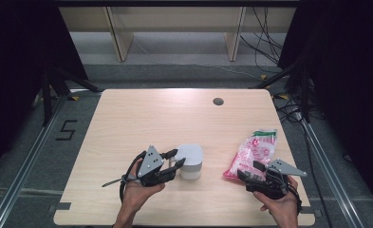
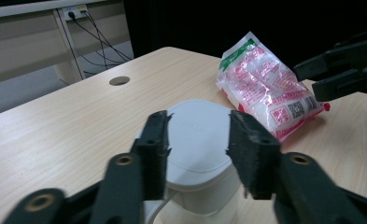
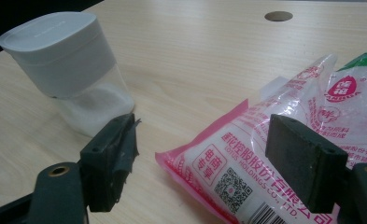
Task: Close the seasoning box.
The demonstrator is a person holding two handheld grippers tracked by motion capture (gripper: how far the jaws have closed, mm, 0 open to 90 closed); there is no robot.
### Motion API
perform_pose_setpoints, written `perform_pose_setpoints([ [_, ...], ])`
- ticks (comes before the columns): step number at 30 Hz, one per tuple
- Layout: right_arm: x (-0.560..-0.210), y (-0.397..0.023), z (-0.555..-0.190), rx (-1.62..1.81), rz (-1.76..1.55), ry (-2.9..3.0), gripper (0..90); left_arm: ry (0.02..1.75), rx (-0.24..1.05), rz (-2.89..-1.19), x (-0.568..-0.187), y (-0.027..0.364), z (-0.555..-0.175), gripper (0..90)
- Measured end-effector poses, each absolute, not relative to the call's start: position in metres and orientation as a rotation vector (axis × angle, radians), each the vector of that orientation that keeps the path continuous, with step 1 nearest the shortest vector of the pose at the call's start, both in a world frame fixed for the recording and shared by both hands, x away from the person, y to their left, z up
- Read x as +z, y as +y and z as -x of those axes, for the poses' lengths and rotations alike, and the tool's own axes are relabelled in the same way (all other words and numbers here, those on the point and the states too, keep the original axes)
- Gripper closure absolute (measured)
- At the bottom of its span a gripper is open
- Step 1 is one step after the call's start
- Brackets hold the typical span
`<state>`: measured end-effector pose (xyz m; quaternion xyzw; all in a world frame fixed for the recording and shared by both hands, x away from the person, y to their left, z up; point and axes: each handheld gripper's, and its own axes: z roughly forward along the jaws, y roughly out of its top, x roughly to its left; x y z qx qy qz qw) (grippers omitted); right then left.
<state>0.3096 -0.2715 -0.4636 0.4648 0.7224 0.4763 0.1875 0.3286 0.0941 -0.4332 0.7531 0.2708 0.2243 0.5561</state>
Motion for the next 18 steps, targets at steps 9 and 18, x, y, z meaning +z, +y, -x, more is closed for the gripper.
perform_pose_setpoints([
  [9,-0.4641,-0.2718,-0.3108,1.316,-1.282,2.052,25.7,0.725,0.508,-1.762,-0.4343,0.0982,-0.3302,30.4],
  [18,-0.4641,-0.2718,-0.3094,1.349,-1.283,2.06,25.8,0.745,0.516,-1.755,-0.4361,0.1041,-0.328,27.6],
])
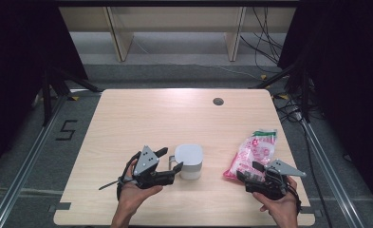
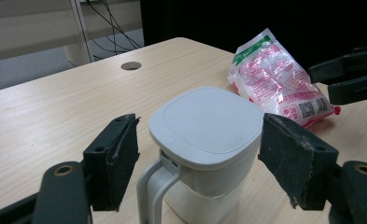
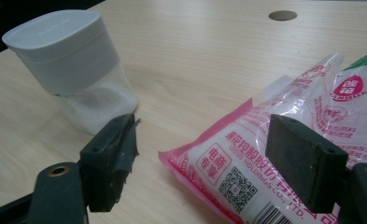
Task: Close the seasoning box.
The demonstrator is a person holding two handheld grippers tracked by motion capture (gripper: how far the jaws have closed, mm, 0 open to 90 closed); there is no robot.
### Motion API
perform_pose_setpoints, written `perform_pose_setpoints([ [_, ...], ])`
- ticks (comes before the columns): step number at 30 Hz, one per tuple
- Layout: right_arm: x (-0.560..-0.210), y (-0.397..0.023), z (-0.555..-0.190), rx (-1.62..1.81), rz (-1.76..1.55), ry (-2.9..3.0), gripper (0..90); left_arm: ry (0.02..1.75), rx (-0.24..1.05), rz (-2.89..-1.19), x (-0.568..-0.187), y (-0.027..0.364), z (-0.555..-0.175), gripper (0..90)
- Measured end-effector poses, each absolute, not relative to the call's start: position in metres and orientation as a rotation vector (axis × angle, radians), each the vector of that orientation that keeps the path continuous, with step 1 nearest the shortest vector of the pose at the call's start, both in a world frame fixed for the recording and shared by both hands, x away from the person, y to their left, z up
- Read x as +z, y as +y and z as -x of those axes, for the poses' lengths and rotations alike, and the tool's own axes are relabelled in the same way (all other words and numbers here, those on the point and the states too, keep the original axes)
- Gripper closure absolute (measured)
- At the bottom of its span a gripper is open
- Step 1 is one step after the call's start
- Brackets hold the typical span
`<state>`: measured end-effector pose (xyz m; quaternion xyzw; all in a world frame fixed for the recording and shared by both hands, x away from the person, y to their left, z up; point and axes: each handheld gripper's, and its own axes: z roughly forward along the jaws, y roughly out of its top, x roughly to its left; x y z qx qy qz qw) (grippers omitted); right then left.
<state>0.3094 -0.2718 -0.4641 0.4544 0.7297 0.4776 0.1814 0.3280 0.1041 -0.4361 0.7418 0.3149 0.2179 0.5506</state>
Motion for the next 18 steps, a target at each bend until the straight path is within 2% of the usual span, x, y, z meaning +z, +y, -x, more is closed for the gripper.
perform_pose_setpoints([
  [18,-0.467,-0.267,-0.309,1.351,-1.234,2.078,25.5,0.82,0.511,-1.732,-0.455,0.123,-0.32,26.3],
])
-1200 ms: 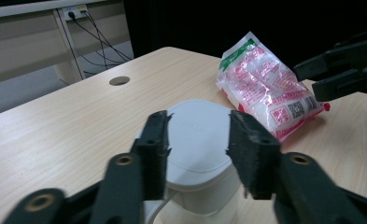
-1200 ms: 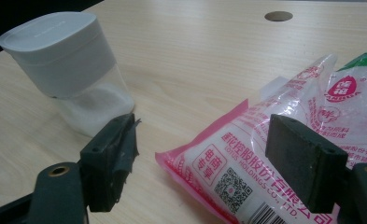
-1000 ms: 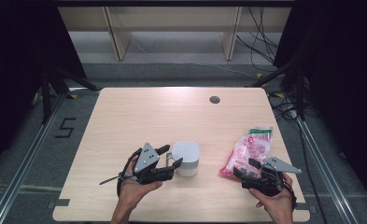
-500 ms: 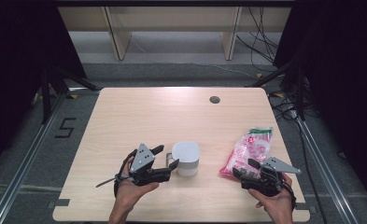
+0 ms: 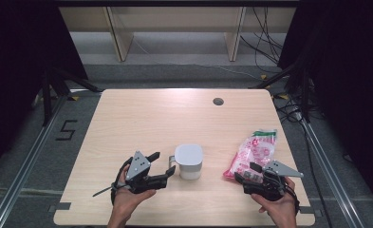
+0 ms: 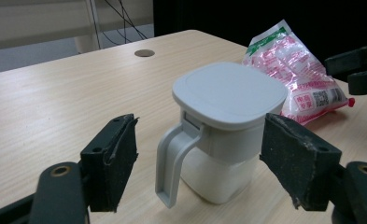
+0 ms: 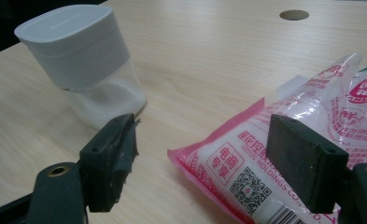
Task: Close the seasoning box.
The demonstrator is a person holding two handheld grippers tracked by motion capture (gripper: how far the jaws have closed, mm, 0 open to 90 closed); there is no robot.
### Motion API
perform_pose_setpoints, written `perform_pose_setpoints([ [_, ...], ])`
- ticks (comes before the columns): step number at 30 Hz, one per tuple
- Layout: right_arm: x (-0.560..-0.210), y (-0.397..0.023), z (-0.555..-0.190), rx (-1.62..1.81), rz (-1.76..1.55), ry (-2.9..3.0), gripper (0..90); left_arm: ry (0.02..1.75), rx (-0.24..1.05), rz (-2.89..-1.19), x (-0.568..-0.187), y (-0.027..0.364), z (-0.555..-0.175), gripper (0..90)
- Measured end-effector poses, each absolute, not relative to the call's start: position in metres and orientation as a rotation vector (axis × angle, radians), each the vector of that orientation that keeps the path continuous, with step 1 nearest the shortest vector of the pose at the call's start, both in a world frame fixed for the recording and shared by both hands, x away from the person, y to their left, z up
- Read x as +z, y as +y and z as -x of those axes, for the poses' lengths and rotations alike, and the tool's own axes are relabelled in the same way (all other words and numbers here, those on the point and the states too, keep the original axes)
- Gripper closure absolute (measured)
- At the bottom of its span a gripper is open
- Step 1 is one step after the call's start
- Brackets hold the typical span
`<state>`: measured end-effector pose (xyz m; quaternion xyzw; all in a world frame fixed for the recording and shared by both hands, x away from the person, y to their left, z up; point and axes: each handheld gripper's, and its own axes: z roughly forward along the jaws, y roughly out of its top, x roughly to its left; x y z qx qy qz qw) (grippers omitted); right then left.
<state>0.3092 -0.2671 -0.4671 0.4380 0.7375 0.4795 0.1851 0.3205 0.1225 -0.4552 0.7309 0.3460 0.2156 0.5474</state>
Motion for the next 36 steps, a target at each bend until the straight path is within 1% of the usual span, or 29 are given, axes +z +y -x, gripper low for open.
perform_pose_setpoints([
  [5,-0.466,-0.266,-0.308,1.346,-1.224,2.102,25.4,0.794,0.531,-1.747,-0.46,0.126,-0.318,26.0],
  [6,-0.466,-0.263,-0.306,1.355,-1.278,2.095,25.4,0.802,0.529,-1.748,-0.461,0.126,-0.317,25.9],
  [10,-0.465,-0.263,-0.305,1.346,-1.28,2.103,25.4,0.828,0.515,-1.744,-0.465,0.126,-0.312,25.7],
  [15,-0.467,-0.264,-0.308,1.328,-1.219,2.113,25.3,0.819,0.506,-1.739,-0.469,0.126,-0.31,25.4],
  [16,-0.467,-0.263,-0.308,1.331,-1.228,2.114,25.3,0.79,0.533,-1.764,-0.469,0.128,-0.311,25.3],
  [18,-0.467,-0.263,-0.308,1.332,-1.228,2.12,25.3,0.813,0.507,-1.744,-0.472,0.125,-0.308,25.3],
  [21,-0.467,-0.262,-0.307,1.369,-1.235,2.103,25.3,0.82,0.501,-1.744,-0.476,0.123,-0.304,25.3],
  [23,-0.466,-0.262,-0.307,1.342,-1.21,2.108,25.3,0.812,0.5,-1.754,-0.479,0.123,-0.302,25.3],
  [24,-0.466,-0.26,-0.304,1.363,-1.262,2.117,25.2,0.817,0.507,-1.76,-0.48,0.123,-0.3,25.2],
  [28,-0.469,-0.261,-0.304,1.362,-1.212,2.113,24.7,0.825,0.496,-1.763,-0.484,0.122,-0.293,25.2],
  [30,-0.467,-0.26,-0.299,1.368,-1.252,2.133,24.4,0.806,0.507,-1.776,-0.485,0.123,-0.294,25.2],
  [31,-0.469,-0.259,-0.298,1.383,-1.248,2.116,24.3,0.821,0.486,-1.756,-0.487,0.122,-0.295,25.2],
  [36,-0.471,-0.259,-0.296,1.352,-1.164,2.136,23.9,0.823,0.488,-1.768,-0.489,0.12,-0.293,25.2],
])
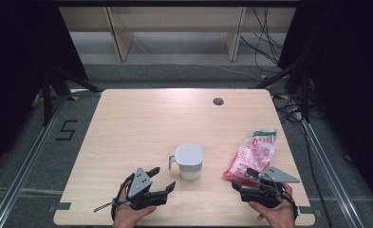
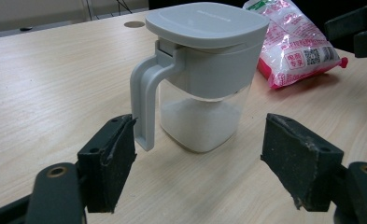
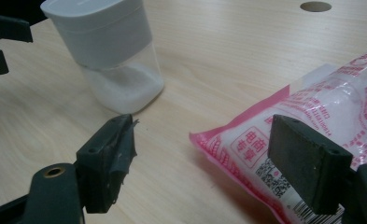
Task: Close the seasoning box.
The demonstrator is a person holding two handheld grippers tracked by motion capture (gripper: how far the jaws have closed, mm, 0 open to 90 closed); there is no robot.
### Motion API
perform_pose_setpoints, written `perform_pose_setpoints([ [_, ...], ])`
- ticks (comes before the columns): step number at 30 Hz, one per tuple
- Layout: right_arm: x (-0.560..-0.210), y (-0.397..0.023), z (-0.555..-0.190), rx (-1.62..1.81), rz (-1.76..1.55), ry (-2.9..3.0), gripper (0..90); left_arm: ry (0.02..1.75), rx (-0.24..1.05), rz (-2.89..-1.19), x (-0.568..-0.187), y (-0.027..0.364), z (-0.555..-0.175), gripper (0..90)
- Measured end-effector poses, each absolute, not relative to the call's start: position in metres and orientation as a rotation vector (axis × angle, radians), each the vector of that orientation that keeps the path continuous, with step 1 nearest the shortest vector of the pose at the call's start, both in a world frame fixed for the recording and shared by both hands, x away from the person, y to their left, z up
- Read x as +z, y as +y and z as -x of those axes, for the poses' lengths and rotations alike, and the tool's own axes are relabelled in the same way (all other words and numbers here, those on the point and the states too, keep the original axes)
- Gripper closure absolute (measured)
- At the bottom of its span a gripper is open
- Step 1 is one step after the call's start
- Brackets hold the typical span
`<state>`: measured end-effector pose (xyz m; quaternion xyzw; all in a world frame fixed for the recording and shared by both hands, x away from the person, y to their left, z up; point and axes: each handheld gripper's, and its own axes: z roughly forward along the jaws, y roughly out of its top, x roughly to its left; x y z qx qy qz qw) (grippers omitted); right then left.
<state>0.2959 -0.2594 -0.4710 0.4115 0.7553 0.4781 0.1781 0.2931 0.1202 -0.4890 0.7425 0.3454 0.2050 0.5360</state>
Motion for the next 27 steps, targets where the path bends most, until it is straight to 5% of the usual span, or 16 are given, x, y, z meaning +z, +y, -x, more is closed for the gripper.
perform_pose_setpoints([
  [27,-0.481,-0.247,-0.288,1.322,-1.146,2.223,23.6,0.822,0.461,-1.788,-0.494,0.114,-0.293,25.1],
])
